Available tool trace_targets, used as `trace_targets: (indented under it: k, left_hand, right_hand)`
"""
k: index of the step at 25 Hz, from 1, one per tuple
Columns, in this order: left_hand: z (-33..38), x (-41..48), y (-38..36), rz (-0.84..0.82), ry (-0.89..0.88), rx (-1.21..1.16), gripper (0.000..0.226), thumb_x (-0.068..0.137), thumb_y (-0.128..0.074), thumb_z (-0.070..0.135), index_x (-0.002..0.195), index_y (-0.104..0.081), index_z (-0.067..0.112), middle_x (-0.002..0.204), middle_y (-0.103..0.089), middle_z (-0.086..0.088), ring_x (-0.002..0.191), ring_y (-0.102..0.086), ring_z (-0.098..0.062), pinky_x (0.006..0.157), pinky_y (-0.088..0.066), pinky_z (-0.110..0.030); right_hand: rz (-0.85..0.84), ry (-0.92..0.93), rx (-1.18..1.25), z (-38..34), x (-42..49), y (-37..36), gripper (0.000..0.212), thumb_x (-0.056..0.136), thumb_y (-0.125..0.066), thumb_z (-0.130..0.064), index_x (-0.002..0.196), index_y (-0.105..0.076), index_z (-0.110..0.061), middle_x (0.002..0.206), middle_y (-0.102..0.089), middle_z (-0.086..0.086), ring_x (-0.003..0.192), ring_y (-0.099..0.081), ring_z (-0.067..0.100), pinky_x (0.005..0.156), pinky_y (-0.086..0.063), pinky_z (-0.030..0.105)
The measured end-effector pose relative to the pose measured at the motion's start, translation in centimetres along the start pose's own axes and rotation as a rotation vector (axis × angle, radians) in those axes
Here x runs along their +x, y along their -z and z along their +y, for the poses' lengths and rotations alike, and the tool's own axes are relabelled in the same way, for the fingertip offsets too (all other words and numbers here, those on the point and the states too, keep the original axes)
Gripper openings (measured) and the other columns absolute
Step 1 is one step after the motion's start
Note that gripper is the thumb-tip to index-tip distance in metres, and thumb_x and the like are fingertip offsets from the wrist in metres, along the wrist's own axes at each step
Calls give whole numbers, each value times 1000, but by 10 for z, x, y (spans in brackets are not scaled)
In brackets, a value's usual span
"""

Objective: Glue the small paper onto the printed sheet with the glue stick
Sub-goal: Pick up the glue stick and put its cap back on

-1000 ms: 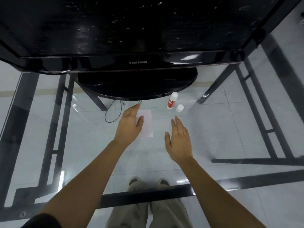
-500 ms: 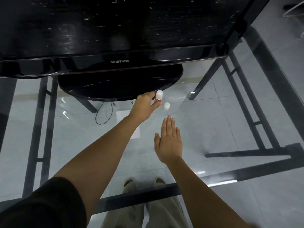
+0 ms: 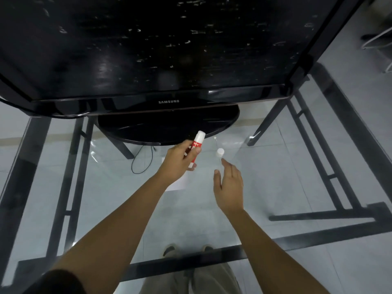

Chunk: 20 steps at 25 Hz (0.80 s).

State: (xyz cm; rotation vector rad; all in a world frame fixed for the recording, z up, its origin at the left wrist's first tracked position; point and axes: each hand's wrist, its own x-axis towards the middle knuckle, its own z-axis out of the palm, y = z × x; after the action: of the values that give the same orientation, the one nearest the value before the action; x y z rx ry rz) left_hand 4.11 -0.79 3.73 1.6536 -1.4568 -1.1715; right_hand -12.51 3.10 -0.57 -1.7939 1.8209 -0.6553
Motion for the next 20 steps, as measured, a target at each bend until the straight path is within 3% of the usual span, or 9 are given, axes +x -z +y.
trace_targets:
  k: [4,7,10,13,16,20]
  left_hand:
    - [7,-29,16,44,71,-130,28,91,-55,27,116,-56,15,98,-56,-3,76,-69,-15,62,-54,-15]
    - [13,-51,31,42,64,-123,32,86,-62,23,117,-58,20,100,-63,-3,80,-69,-13,72,-55,-18]
    - [20,-68,41,60,65,-122,34,84,-65,30,117,-59,23,96,-68,0,82,-69,-10,80,-54,-24]
    - [27,-78,45,54,1,-121,35,85,-64,34,117,-60,21,98,-66,5,82,-69,-7,80,-55,-24]
    - [29,-82,44,21,-70,-127,34,86,-61,36,118,-61,24,106,-59,0,85,-69,-9,83,-55,-28]
    - [27,-85,34,54,-107,-90,34,86,-61,35,119,-60,29,98,-53,2,84,-66,-12,83,-54,-29]
  right_hand:
    - [69,-5,246,-32,15,31,31,97,-43,-24,119,-59,-10,114,-61,9,110,-53,22,94,-40,25]
    - [-11,37,312,-51,18,51,29,95,-47,-30,111,-65,-13,104,-65,2,96,-56,10,79,-39,12]
    - [-147,-13,384,-69,15,61,34,92,-50,-40,112,-65,-17,98,-63,-7,90,-54,5,69,-35,3]
    - [-269,-69,452,-84,13,68,39,88,-52,-47,114,-64,-20,101,-64,-9,94,-56,6,72,-36,8]
    - [-402,-135,588,-94,10,72,41,84,-56,-52,111,-66,-23,111,-66,-7,105,-57,8,85,-38,20]
    - [-356,-219,712,-100,3,72,24,81,-63,-47,84,-73,-25,87,-68,-5,93,-60,7,78,-39,18]
